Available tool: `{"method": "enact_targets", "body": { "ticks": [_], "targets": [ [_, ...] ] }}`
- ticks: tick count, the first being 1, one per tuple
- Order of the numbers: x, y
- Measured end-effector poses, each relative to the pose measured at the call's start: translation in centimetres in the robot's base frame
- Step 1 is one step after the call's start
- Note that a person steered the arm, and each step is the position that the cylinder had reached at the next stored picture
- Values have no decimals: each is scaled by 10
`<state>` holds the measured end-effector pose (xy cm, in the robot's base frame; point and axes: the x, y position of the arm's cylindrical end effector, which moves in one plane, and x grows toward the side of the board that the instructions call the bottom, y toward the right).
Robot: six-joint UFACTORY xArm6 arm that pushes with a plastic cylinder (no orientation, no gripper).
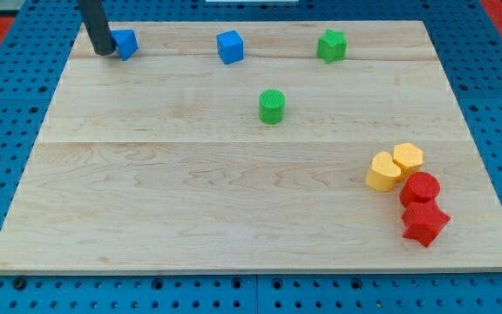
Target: Put the green circle below the blue cube
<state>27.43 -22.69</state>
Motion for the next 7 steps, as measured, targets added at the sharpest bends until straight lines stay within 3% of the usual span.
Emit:
{"method": "enact_targets", "body": {
  "ticks": [1,2,3,4,7],
  "targets": [
    [70,53],
    [103,142],
    [172,194],
    [166,257],
    [100,233]
  ]
}}
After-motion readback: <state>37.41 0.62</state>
